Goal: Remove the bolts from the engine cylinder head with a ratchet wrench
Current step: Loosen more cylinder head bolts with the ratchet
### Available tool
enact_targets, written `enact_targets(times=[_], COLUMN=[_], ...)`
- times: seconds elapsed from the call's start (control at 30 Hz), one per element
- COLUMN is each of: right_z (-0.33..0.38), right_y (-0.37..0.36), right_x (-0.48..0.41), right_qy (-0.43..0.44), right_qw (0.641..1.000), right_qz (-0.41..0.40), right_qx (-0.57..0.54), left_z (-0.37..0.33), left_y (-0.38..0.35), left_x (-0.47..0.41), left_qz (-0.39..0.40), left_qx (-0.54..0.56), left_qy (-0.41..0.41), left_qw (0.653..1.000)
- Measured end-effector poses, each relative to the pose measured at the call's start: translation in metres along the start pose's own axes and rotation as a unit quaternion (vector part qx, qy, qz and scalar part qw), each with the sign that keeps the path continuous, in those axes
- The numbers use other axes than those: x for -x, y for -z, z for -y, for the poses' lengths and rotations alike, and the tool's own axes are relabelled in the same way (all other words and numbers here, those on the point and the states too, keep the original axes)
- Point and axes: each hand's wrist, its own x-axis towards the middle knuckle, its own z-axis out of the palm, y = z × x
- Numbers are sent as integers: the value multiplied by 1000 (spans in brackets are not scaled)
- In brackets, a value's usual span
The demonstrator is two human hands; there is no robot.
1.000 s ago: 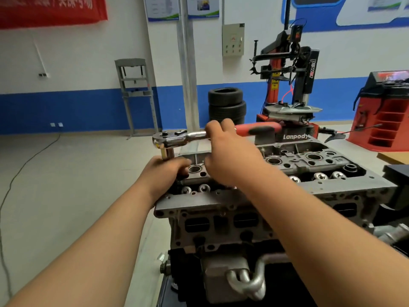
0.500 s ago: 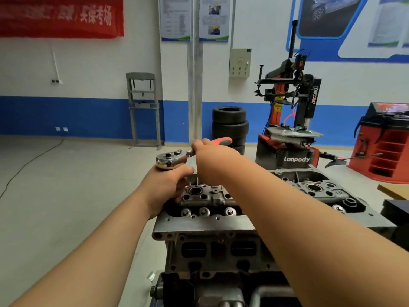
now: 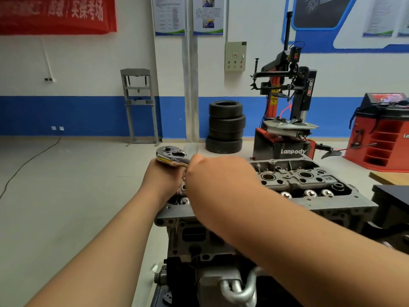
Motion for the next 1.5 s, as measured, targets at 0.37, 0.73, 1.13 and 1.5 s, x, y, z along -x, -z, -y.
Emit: enact_targets(times=[0.37, 0.73, 1.13, 1.5], right_z=[-34, -50, -13, -47], right_y=[-36, -37, -24, -39], right_x=[-153, -129, -3, -147], right_qy=[9, -33, 41, 56], right_qw=[993, 989, 988, 983], right_qz=[-92, -133, -141, -132], right_qx=[-74, -50, 45, -113], left_z=[23, 17, 6, 15], left_y=[-3, -8, 0, 11], left_x=[-7, -9, 2, -17], left_qz=[46, 19, 1, 231], left_qx=[239, 201, 53, 189], left_qy=[48, 78, 16, 47], left_qw=[969, 976, 998, 953])
